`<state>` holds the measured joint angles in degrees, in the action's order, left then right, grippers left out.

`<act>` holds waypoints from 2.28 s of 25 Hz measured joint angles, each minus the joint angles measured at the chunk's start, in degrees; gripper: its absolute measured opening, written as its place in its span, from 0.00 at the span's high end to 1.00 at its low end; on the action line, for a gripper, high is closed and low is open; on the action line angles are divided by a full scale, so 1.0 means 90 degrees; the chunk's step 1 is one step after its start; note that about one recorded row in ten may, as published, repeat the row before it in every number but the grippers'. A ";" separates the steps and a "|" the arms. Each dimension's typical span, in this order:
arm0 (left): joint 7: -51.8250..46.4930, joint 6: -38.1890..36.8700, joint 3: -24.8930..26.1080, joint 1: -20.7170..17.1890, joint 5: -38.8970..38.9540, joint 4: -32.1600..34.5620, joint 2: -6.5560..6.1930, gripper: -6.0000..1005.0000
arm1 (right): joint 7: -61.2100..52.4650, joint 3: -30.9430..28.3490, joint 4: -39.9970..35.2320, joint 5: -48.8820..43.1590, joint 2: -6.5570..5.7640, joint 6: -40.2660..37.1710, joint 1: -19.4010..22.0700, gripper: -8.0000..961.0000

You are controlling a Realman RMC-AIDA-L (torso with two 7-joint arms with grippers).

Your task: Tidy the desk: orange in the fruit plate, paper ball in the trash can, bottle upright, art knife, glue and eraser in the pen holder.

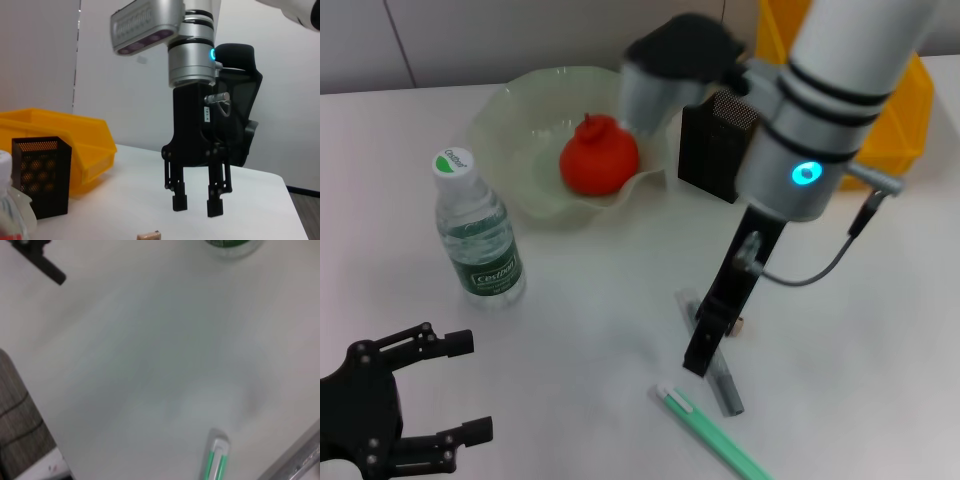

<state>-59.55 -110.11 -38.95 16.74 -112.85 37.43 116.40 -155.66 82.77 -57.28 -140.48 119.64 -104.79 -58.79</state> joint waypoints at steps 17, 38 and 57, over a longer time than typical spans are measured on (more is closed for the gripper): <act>0.0181 0.0141 0.0002 0.0002 -0.0064 -0.0110 -0.0008 0.14 | -0.1405 0.2361 0.0852 0.0887 0.0027 0.0885 -0.0596 0.34; 0.0322 0.0311 0.0001 0.0012 -0.0206 -0.0128 0.0071 0.14 | -0.1509 0.2860 0.1415 0.1435 0.0036 0.1623 -0.0608 0.35; 0.0338 0.0496 0.0001 0.0073 -0.0208 -0.0125 0.0162 0.14 | -0.1469 0.3409 0.1656 0.1759 0.0036 0.2062 -0.0638 0.45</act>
<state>-56.51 -105.65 -38.94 17.40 -114.72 36.30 117.86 -168.88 113.46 -42.37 -124.65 119.97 -86.23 -64.54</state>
